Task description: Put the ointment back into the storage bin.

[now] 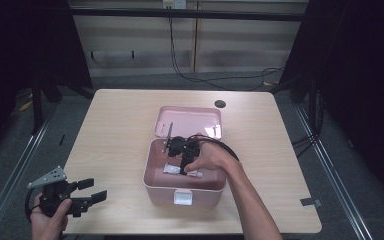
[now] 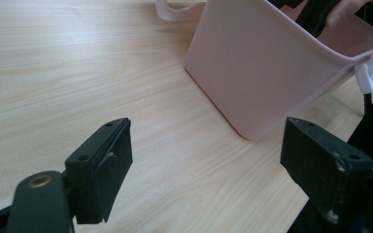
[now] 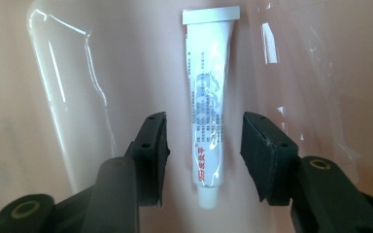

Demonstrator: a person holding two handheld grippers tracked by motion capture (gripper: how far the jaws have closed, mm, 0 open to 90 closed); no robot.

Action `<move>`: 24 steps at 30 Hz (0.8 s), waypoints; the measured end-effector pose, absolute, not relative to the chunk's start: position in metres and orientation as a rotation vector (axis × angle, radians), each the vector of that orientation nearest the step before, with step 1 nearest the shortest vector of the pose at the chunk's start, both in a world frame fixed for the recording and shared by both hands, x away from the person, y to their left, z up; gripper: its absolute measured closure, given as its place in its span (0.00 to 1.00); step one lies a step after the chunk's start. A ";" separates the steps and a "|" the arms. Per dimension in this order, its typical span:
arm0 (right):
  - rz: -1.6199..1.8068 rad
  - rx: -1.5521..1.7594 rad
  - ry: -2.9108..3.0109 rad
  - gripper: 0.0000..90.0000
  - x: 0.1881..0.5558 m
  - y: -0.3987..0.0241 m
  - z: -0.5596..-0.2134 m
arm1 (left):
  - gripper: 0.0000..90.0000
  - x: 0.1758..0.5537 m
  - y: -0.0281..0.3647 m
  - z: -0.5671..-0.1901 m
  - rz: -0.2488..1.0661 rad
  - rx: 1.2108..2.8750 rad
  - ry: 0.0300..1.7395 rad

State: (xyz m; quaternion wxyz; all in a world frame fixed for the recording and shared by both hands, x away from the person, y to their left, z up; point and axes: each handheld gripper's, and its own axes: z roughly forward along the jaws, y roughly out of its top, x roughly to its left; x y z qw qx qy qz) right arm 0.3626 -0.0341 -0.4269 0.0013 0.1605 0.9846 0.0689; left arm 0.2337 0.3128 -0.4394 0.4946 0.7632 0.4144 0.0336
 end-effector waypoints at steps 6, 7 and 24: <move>0.224 0.504 3.114 0.52 0.361 -0.036 -0.421 | 0.21 0.234 0.312 -0.439 0.079 1.848 1.006; 0.224 0.504 3.114 0.52 0.361 -0.036 -0.421 | 0.21 0.234 0.312 -0.439 0.080 1.849 1.003; 0.258 0.494 3.146 0.45 0.353 -0.052 -0.403 | 0.21 0.234 0.312 -0.440 0.080 1.851 1.008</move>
